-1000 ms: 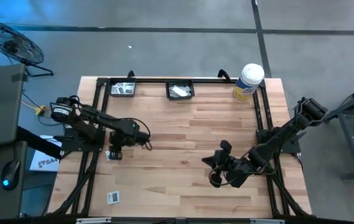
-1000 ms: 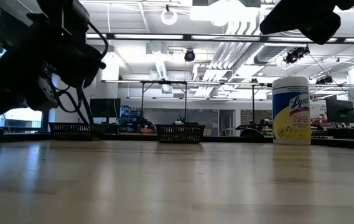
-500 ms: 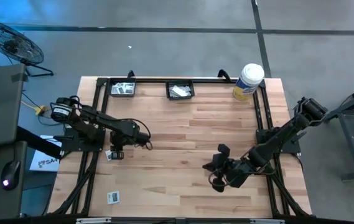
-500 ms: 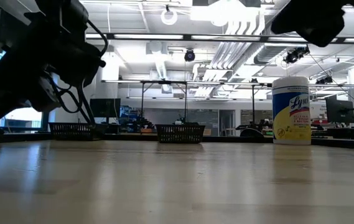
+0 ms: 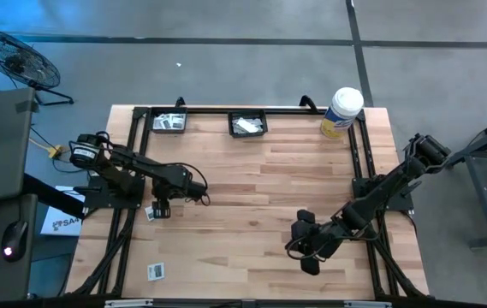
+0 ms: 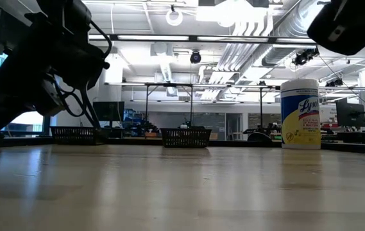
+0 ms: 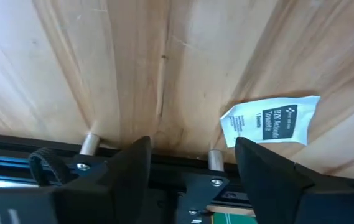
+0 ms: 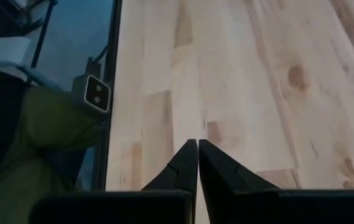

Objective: Pick & Place First Aid Supplies
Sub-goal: Put the gray towelette pack into the left black bin

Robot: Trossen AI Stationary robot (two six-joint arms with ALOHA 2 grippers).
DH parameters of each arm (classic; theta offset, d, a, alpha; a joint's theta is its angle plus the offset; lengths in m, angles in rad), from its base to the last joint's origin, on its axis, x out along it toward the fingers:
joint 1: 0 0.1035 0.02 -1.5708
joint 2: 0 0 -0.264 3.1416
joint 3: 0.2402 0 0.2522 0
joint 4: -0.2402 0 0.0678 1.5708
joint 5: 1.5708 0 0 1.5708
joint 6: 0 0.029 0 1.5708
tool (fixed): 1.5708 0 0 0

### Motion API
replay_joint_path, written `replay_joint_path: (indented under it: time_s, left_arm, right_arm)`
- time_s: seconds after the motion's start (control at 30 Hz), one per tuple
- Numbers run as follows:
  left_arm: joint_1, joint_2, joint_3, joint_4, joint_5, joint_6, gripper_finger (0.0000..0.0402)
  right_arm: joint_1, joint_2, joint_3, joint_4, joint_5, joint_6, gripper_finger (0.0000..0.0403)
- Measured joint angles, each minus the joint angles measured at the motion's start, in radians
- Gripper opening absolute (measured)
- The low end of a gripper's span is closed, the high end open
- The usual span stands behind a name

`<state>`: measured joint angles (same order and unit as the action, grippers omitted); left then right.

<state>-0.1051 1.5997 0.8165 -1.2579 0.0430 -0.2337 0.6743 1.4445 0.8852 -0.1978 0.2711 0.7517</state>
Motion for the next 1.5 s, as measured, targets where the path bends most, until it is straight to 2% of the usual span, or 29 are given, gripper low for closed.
replay_joint_path:
  time_s: [0.13,0.43,0.87,1.2,1.4,1.5]
  left_arm:
    - [0.000,0.000,0.000,-0.001,0.036,0.002,0.0232]
    - [0.000,0.000,0.000,-0.001,0.049,0.013,0.0232]
    - [-0.016,0.005,-0.006,-0.010,0.128,-0.194,0.0232]
    - [-0.016,0.006,-0.121,0.082,0.157,-0.216,0.0232]
    - [-0.092,0.005,-0.135,0.187,0.158,-0.197,0.0232]
    - [-0.140,0.005,-0.113,0.196,0.116,-0.195,0.0232]
  right_arm:
    - [0.000,0.000,0.000,0.000,-0.013,0.000,0.0009]
    - [0.000,0.000,0.000,0.000,-0.013,0.000,0.0005]
    - [0.000,0.000,0.000,-0.001,-0.013,0.000,0.0003]
    - [0.000,0.000,0.000,-0.001,-0.013,0.000,0.0001]
    - [0.000,0.000,0.000,0.000,-0.013,0.000,0.0004]
    - [0.000,0.000,0.000,0.000,-0.013,0.000,0.0006]
